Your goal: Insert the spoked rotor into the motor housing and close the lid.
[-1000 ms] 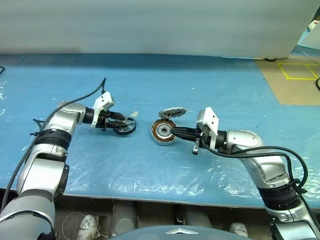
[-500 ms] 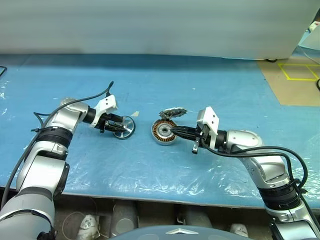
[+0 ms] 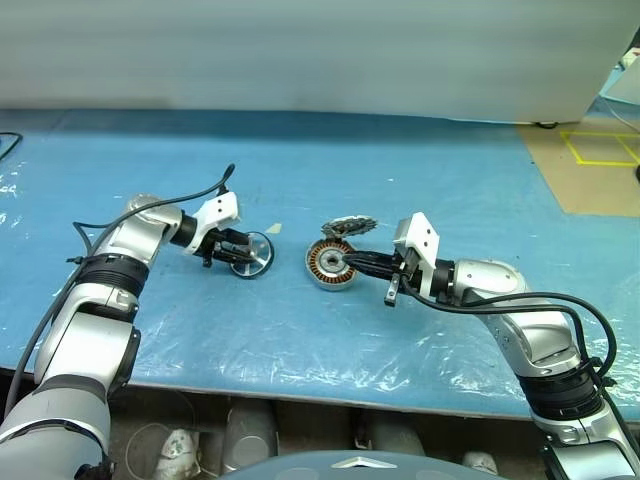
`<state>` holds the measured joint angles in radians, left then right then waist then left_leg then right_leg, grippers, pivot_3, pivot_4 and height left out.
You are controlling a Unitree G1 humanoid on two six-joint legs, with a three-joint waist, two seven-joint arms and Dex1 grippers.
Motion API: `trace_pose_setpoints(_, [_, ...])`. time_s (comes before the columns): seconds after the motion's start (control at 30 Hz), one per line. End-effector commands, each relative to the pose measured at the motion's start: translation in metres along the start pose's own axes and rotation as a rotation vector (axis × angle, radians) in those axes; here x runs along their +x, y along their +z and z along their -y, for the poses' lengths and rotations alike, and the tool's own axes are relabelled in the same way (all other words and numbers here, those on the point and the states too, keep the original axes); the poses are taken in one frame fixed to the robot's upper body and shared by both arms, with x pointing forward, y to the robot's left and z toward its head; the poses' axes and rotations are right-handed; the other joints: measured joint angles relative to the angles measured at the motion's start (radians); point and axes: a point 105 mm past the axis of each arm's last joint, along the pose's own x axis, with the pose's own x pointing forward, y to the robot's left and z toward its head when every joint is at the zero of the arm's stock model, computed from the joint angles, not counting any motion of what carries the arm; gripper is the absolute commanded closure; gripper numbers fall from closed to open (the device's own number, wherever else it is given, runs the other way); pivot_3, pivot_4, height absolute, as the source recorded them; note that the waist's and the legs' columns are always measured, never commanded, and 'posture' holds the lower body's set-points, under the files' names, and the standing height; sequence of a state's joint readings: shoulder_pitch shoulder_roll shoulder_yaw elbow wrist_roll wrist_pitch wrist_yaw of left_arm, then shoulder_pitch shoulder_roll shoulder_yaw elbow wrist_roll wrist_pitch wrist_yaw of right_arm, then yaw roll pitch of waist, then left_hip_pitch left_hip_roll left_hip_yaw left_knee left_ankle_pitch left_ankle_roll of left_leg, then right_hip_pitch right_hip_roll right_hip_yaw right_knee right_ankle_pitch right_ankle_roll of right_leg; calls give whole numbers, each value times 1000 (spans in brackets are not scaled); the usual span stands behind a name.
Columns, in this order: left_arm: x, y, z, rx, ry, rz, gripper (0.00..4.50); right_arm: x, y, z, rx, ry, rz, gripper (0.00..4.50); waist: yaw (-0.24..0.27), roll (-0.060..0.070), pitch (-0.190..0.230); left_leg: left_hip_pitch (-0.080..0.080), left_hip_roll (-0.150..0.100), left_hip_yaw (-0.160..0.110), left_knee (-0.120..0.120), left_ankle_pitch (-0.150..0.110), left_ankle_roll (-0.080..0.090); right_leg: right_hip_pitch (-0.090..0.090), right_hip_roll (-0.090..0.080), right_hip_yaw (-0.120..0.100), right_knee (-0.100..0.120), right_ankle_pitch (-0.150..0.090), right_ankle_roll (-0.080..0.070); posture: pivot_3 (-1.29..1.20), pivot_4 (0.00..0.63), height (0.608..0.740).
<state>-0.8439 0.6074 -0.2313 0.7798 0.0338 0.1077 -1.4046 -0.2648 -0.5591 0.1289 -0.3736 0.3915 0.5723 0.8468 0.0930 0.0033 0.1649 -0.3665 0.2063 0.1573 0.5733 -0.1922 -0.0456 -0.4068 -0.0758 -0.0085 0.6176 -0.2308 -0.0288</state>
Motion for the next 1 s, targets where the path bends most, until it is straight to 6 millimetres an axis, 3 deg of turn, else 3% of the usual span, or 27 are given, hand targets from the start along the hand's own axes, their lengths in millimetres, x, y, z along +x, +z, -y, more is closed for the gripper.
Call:
trace_pose_setpoints(0.03, [-3,1,1,-51,-18,39,2654,-5,16,2,-52,-7,41,4500,1,0,0,0,0,0,-1,0,0,0,0,0,-1,0,0,0,150,740])
trace_pose_setpoints(0.2, [-12,27,6,-144,-90,215,2654,-12,17,7,-43,-29,42,4500,3,0,0,-3,0,0,-3,0,0,-1,0,-1,-7,0,0,0,150,740])
trace_pose_setpoints(0.33, [-14,49,22,-225,-206,389,2654,-24,14,13,-13,-68,38,4500,4,-2,1,-6,-1,0,-7,0,0,-1,0,-3,-10,0,0,0,150,740])
trace_pose_setpoints(0.43, [-11,54,28,-251,-225,432,2654,-32,13,17,-2,-92,35,4500,3,-2,1,-6,0,0,-10,0,0,-2,1,-4,-10,0,0,0,150,740])
trace_pose_setpoints(0.63, [16,71,44,-224,-234,518,2654,-51,6,23,11,-152,-3,4500,3,-2,1,-6,-1,0,-10,0,0,-2,0,-5,-11,0,0,0,150,740])
trace_pose_setpoints(1.0, [30,77,62,-261,-311,518,2654,-50,1,22,7,-159,-14,4500,1,-2,1,-5,0,0,-9,2,3,-2,1,-4,-11,0,0,0,150,740])
